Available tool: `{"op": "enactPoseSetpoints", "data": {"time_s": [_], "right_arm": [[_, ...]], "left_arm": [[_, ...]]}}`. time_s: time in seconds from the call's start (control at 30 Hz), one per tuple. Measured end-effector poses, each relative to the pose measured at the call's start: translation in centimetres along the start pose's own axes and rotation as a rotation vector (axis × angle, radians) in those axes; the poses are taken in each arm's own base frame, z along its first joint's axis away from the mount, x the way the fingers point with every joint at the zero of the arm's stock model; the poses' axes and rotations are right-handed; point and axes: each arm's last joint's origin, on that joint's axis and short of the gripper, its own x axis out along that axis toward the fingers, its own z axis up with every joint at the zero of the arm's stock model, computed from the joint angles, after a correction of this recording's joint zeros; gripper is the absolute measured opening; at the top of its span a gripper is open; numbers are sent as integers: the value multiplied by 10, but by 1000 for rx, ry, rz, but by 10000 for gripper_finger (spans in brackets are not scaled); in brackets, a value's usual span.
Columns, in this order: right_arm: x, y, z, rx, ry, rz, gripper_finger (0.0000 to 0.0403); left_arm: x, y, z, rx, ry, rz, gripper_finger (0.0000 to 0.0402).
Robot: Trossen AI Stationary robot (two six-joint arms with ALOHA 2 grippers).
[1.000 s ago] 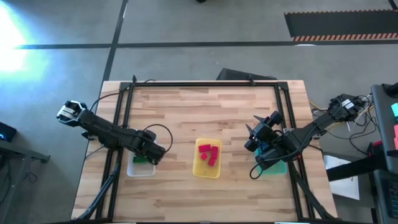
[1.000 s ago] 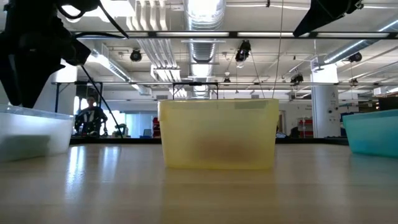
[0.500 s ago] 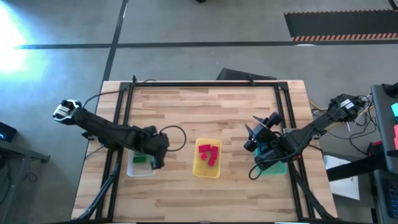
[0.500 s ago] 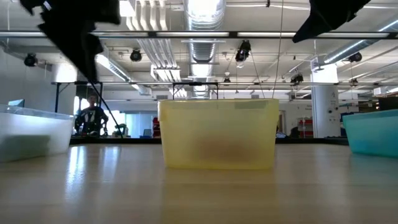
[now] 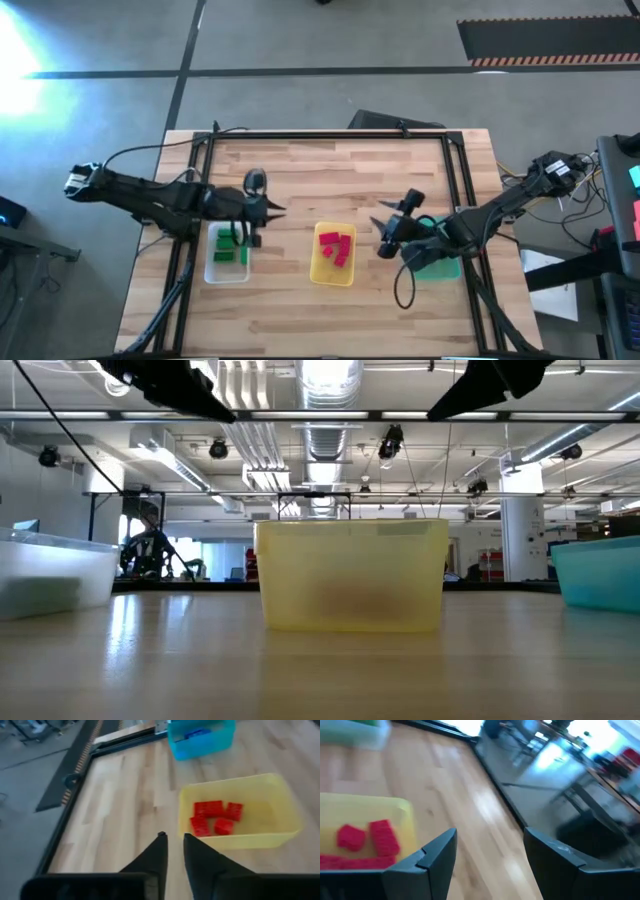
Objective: Sort & place blocks by color
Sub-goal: Return to Home Position
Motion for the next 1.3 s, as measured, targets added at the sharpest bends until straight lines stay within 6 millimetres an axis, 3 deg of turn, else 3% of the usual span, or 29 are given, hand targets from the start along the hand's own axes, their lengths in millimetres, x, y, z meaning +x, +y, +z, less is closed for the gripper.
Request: {"op": "enactPoseSetpoints", "data": {"time_s": [0.17,0.5,0.77,1.0,1.13,1.3], "right_arm": [[20,-2,2,-110,-47,141,219],[46,-55,-34,-43,-209,381,219],[32,-91,-73,30,-315,339,219],[14,-100,-105,77,-403,308,219],[-8,-113,-118,152,-558,258,219],[-19,-119,-132,183,-612,238,219]], "left_arm": [[-1,12,-23,6,-11,41,7],[-17,16,-59,-48,-121,60,3],[-28,13,-85,-117,-214,73,3],[-36,11,-101,-154,-268,78,4],[-40,10,-110,-160,-292,82,4],[-51,10,-120,-177,-378,96,4]]}}
